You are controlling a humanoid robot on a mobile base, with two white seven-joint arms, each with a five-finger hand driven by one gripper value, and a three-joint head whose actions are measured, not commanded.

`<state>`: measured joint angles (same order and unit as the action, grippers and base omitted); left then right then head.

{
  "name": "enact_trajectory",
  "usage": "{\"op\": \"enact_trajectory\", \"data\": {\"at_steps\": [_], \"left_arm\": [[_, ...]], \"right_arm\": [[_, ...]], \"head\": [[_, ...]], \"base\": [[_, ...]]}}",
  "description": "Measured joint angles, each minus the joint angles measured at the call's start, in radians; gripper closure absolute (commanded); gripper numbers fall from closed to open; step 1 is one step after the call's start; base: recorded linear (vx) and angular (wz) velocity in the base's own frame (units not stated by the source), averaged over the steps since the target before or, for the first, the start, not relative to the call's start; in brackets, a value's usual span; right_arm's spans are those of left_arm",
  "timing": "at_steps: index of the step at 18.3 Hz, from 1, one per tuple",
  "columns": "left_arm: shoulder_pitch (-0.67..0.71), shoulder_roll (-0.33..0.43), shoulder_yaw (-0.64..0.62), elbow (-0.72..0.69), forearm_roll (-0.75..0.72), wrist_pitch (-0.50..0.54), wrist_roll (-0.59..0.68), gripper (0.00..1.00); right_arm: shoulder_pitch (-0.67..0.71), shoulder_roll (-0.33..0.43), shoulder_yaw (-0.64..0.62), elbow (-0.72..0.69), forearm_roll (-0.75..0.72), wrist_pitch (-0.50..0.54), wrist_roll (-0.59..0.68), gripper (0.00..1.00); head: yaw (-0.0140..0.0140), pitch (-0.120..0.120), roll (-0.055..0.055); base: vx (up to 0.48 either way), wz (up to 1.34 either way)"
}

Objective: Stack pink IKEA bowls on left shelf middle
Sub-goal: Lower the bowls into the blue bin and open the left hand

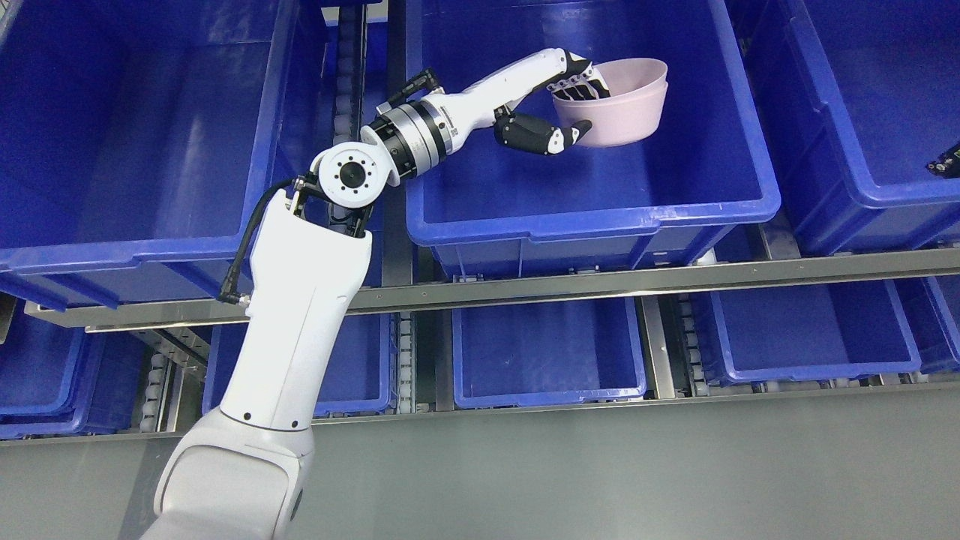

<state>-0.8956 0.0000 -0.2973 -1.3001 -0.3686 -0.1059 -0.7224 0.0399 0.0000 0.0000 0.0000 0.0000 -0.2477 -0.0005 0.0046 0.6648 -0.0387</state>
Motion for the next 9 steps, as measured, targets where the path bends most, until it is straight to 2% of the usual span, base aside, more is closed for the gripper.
{"op": "enact_trajectory", "data": {"at_steps": [1,2,3,6,9], "left_arm": [[0.001,0.0,-0.001,0.004,0.001,0.0,0.002,0.22],[0.001,0.0,-0.002,0.007,0.001,0.0,0.006,0.09],[0.002,0.0,-0.001,0.009,0.003,-0.001,0.017,0.01],[0.003,0.0,0.017,0.003,0.049,-0.004,0.135,0.0],[0.005,0.0,0.063,-0.014,0.207,-0.045,0.401,0.0]], "right_arm": [[0.0,0.0,0.0,0.0,0.0,0.0,0.0,0.0],[0.0,0.0,0.0,0.0,0.0,0.0,0.0,0.0],[0.0,0.0,0.0,0.0,0.0,0.0,0.0,0.0],[0.0,0.0,0.0,0.0,0.0,0.0,0.0,0.0],[0.0,0.0,0.0,0.0,0.0,0.0,0.0,0.0]], "head": [[0.0,0.0,0.0],[0.0,0.0,0.0],[0.0,0.0,0.0],[0.0,0.0,0.0],[0.0,0.0,0.0]], "base": [[0.0,0.0],[0.0,0.0],[0.0,0.0],[0.0,0.0],[0.0,0.0]]}}
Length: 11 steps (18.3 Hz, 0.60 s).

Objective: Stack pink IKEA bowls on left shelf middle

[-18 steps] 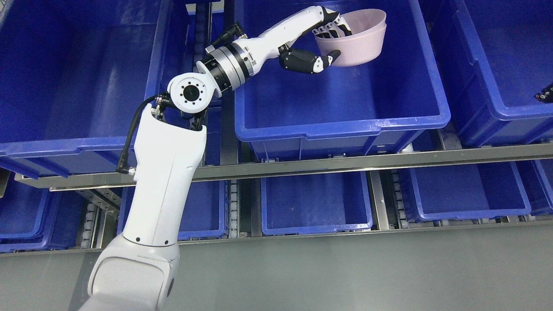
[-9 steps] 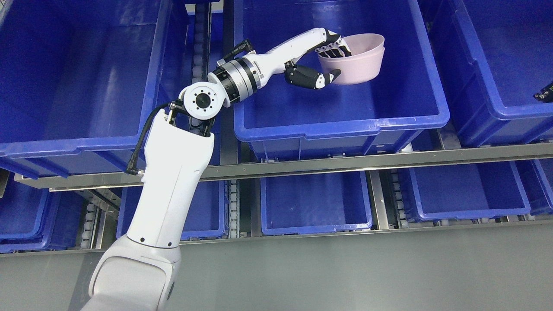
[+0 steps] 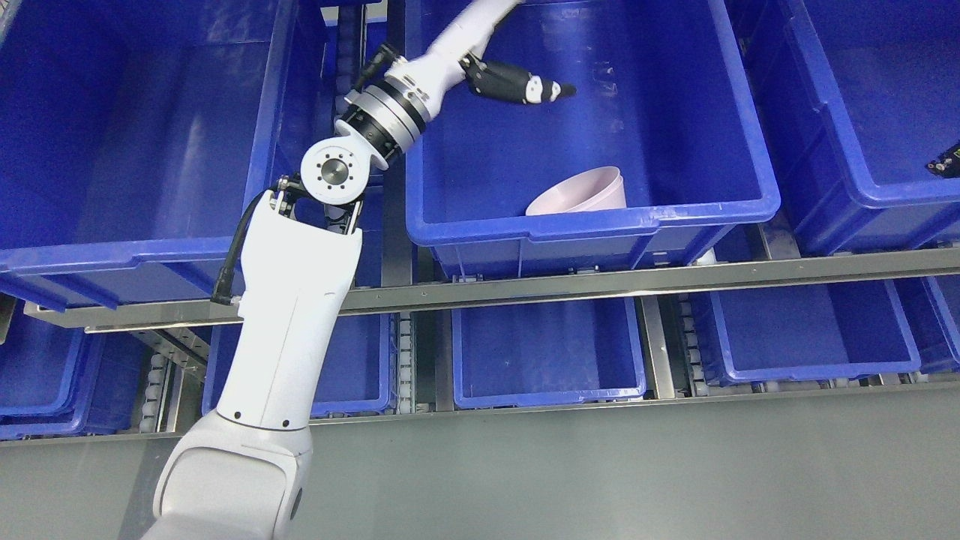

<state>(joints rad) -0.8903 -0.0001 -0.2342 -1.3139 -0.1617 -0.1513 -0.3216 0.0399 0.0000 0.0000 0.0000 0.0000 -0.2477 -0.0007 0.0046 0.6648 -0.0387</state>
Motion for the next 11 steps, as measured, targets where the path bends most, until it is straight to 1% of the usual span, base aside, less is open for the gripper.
{"op": "enact_trajectory", "data": {"at_steps": [2,3,6,8,11], "left_arm": [[0.02,0.0,0.029,-0.021,0.094,-0.049,0.202,0.0],[0.032,0.0,0.038,-0.034,0.123,-0.052,0.25,0.0],[0.064,0.0,0.063,-0.078,0.182,0.004,0.315,0.0],[0.092,0.0,0.078,-0.111,0.206,0.043,0.329,0.0],[0.14,0.0,0.093,-0.157,0.226,0.068,0.336,0.0]], "right_arm": [[0.0,0.0,0.0,0.0,0.0,0.0,0.0,0.0],[0.0,0.0,0.0,0.0,0.0,0.0,0.0,0.0],[0.0,0.0,0.0,0.0,0.0,0.0,0.0,0.0],[0.0,0.0,0.0,0.0,0.0,0.0,0.0,0.0],[0.0,0.0,0.0,0.0,0.0,0.0,0.0,0.0]], "head": [[0.0,0.0,0.0],[0.0,0.0,0.0],[0.0,0.0,0.0],[0.0,0.0,0.0],[0.0,0.0,0.0]], "base": [[0.0,0.0],[0.0,0.0],[0.0,0.0],[-0.01,0.0],[-0.051,-0.01]]}}
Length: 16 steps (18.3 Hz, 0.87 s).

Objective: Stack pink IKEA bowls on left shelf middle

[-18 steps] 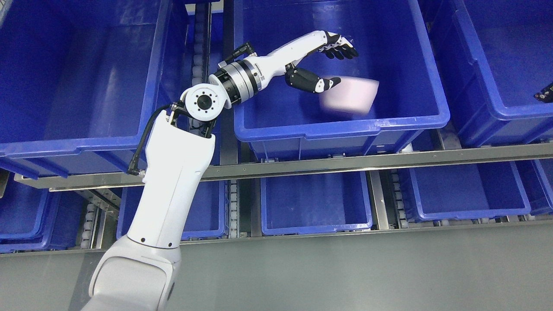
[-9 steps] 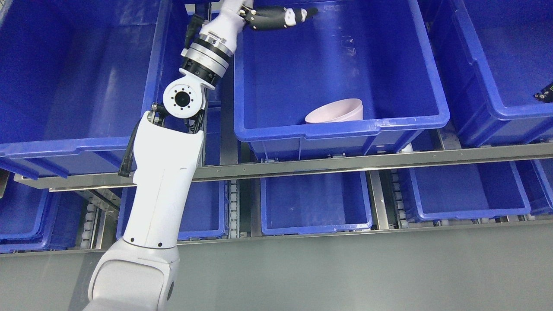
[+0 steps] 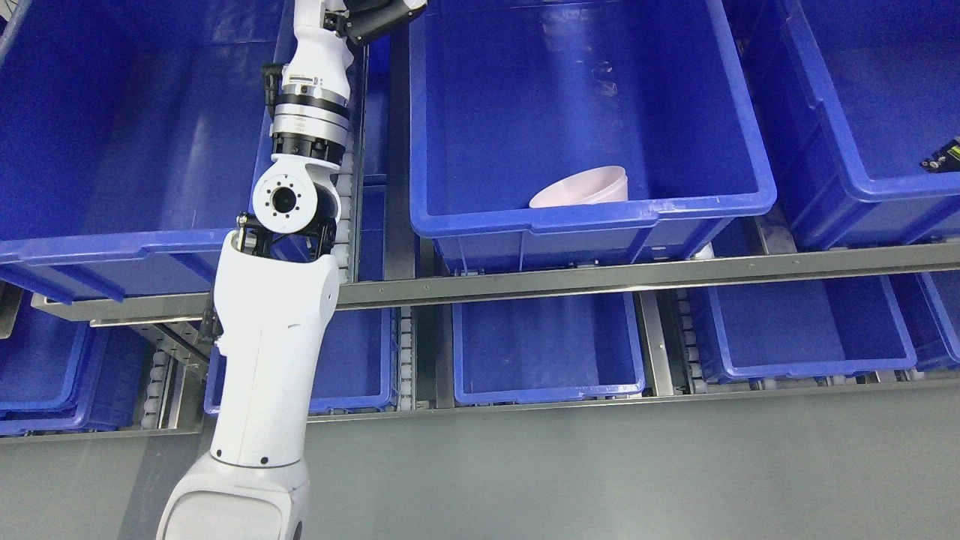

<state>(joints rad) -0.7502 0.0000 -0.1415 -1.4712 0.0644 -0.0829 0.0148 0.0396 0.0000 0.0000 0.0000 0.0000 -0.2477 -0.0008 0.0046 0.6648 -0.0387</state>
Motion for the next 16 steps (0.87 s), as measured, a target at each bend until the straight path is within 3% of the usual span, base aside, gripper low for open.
{"op": "enact_trajectory", "data": {"at_steps": [16], "left_arm": [[0.19,0.0,0.029,-0.178,0.023,0.032,-0.002,0.0]], "right_arm": [[0.001,0.0,0.0,0.0,0.0,0.0,0.0,0.0]], "head": [[0.0,0.0,0.0]], "base": [[-0.233,0.03]]}}
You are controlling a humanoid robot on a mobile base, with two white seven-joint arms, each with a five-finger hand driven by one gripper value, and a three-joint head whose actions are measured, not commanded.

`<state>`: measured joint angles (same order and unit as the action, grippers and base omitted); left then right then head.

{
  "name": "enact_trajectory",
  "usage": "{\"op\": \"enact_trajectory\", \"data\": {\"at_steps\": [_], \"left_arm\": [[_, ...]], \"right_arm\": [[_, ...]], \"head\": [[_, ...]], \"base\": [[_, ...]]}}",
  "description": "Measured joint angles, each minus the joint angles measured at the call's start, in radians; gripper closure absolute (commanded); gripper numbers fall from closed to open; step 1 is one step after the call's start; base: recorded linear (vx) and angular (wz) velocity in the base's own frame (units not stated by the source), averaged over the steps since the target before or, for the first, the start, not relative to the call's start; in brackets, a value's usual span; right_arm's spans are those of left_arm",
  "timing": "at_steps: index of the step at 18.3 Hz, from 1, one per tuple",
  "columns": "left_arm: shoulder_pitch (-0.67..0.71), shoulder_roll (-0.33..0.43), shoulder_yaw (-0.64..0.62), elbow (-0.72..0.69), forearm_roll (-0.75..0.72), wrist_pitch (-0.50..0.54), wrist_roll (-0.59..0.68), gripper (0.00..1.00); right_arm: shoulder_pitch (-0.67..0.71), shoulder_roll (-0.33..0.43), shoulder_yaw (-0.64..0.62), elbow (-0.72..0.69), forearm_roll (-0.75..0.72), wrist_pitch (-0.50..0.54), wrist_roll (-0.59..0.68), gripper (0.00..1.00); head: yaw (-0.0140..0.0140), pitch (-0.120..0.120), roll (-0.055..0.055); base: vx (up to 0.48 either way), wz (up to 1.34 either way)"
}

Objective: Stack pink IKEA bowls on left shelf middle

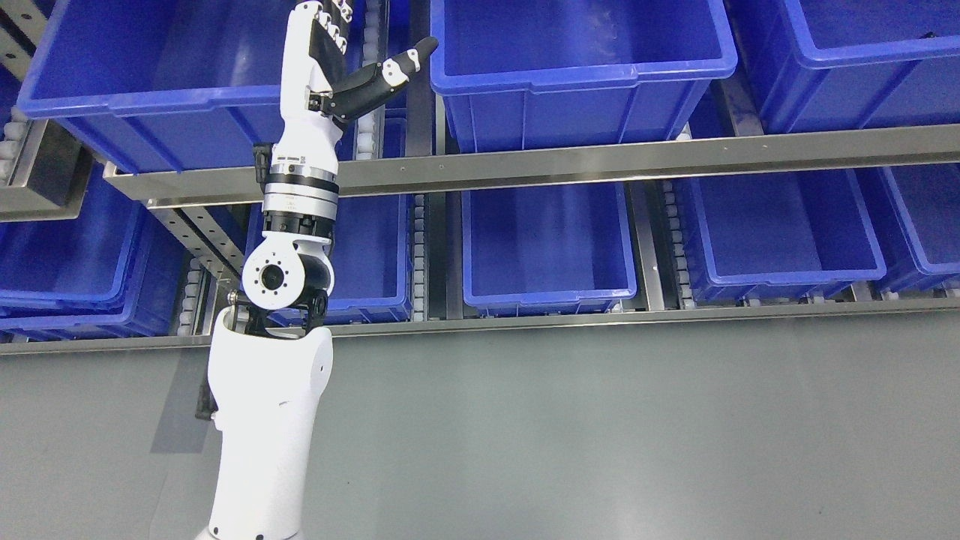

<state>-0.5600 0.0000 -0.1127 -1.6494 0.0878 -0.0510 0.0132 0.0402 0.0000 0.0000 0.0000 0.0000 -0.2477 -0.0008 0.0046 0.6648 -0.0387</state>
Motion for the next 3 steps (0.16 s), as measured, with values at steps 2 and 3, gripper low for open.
{"op": "enact_trajectory", "data": {"at_steps": [2,3], "left_arm": [[0.01,0.0,0.002,-0.012,0.0,0.0,0.0,0.0],[0.014,0.0,0.001,-0.017,0.001,0.0,-0.001,0.0]], "right_arm": [[0.0,0.0,0.0,0.0,0.0,0.0,0.0,0.0],[0.0,0.0,0.0,0.0,0.0,0.0,0.0,0.0]], "head": [[0.0,0.0,0.0],[0.0,0.0,0.0]], "base": [[-0.211,0.06],[-0.199,0.05]]}}
